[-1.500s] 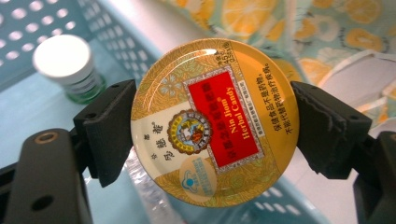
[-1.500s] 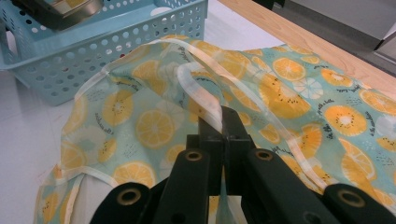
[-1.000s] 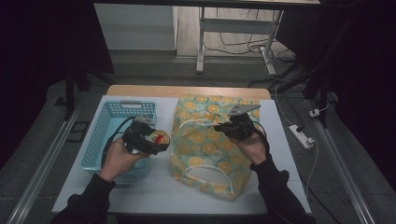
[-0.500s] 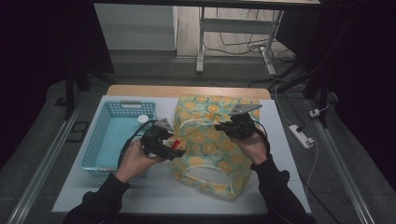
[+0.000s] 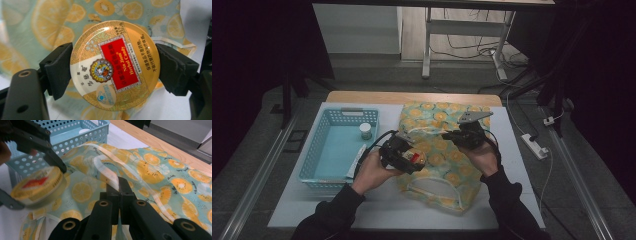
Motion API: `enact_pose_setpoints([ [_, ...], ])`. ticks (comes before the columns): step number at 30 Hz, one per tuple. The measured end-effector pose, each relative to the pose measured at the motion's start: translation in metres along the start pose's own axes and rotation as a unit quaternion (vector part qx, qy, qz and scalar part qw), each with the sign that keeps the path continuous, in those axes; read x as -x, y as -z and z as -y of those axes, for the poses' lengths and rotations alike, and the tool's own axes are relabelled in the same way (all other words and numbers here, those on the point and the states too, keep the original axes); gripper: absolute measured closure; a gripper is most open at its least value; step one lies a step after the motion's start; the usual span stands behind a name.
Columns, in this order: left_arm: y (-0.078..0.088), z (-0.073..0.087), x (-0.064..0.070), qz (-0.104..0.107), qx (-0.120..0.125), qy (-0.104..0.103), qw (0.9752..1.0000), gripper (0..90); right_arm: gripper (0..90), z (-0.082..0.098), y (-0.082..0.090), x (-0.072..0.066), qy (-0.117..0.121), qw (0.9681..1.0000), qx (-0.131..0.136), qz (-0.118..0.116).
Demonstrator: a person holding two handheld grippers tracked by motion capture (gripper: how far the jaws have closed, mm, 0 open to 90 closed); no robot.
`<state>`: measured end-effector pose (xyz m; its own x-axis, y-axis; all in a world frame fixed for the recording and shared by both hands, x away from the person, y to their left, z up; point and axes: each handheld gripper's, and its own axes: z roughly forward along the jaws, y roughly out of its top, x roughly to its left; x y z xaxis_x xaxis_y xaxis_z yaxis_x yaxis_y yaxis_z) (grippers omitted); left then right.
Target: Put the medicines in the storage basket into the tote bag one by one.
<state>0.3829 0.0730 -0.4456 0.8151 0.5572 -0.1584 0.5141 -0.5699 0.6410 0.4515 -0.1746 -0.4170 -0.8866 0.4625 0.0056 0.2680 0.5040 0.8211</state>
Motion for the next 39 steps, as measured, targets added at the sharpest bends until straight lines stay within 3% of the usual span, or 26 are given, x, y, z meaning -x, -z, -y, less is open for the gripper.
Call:
enact_pose_setpoints([
  [12, -0.032, -0.017, -0.001, 0.016, -0.012, -0.003, 0.9998, 20.1, 90.0, -0.001, 0.001, -0.001, 0.001, 1.0, 0.002, -0.002],
  [19, -0.05, -0.026, -0.007, 0.022, -0.013, 0.007, 0.9997, 20.1, 90.0, -0.001, 0.001, -0.001, 0.002, 1.0, 0.004, -0.003],
  [39, -0.087, -0.042, -0.036, -0.013, -0.017, 0.035, 0.9992, 20.1, 90.0, 0.001, -0.004, -0.002, 0.002, 1.0, -0.002, -0.006],
])
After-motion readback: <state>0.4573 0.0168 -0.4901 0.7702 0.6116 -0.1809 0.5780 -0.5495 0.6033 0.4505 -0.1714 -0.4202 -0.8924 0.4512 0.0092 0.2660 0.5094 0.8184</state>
